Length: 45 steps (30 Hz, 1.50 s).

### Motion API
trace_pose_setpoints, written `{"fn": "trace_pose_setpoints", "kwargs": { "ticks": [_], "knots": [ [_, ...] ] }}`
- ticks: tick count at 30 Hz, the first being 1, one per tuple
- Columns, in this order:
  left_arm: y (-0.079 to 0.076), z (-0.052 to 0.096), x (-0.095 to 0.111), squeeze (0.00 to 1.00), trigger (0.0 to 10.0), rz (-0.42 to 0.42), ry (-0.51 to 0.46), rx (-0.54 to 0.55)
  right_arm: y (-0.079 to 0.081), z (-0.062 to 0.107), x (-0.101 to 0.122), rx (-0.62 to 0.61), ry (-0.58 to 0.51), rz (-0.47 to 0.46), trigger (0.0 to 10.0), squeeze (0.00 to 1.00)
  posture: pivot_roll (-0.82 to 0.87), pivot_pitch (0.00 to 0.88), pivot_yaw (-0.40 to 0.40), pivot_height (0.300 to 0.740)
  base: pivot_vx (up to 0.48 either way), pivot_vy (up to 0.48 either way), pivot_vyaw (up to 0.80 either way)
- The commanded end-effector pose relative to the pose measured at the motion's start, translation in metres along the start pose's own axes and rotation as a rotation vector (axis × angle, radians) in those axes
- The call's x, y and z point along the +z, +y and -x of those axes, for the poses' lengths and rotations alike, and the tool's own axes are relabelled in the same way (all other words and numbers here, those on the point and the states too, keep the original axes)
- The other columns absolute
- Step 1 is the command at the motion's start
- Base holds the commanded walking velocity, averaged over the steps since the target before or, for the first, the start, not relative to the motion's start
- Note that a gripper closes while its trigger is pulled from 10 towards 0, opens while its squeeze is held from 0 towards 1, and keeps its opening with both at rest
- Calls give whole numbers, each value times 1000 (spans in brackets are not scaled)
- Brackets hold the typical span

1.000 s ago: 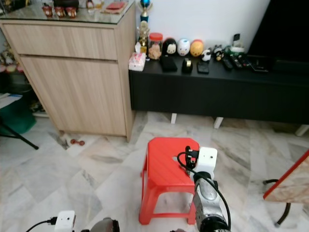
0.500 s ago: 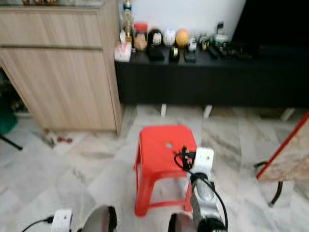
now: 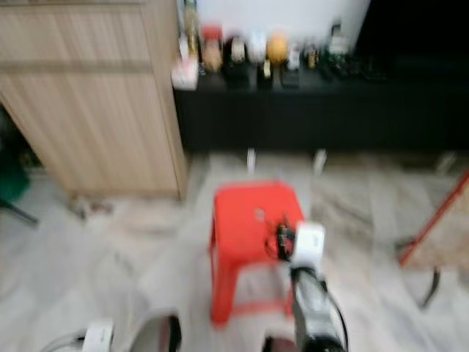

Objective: Hang keys on a hook

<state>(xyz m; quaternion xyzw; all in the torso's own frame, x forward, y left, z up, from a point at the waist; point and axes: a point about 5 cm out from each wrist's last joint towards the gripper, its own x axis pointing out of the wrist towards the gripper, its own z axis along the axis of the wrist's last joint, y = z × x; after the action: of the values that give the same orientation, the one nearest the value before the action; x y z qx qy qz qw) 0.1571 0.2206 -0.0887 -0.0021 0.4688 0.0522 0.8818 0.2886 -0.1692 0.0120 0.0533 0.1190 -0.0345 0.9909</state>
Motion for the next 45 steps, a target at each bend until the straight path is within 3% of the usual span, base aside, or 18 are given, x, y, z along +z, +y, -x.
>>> {"fn": "trace_pose_setpoints", "kwargs": {
  "ticks": [1,10,19,28,32,40,45],
  "knots": [
    [-11,-1,-2,0,10000,-6,15,-41,9,-2,3,22,-14,-14,10000,0,29,11,-90,596,420,0,0],
    [-11,-1,-2,0,10000,-8,16,-38,6,1,-2,12,10,-17,10000,0,31,14,-92,596,388,0,0],
    [-10,-1,-2,0,10000,-11,14,-31,-3,6,-15,-43,88,-48,10000,0,30,15,-92,596,0,0,0],
    [-10,-1,-3,0,10000,-13,15,-28,-20,11,-26,-152,164,-150,10000,0,32,19,-92,596,0,0,0],
    [-8,0,-4,0,10000,-20,21,-20,-27,19,-41,-190,251,-181,10000,0,30,22,-91,596,0,0,0],
    [-6,0,-4,0,10000,-16,16,-10,-42,28,-54,-275,318,-339,10000,0,36,23,-88,596,0,0,0],
    [-4,0,-4,0,10000,-18,16,-4,-46,29,-55,-274,328,-341,10000,0,39,26,-86,596,0,0,0]
  ]
}}
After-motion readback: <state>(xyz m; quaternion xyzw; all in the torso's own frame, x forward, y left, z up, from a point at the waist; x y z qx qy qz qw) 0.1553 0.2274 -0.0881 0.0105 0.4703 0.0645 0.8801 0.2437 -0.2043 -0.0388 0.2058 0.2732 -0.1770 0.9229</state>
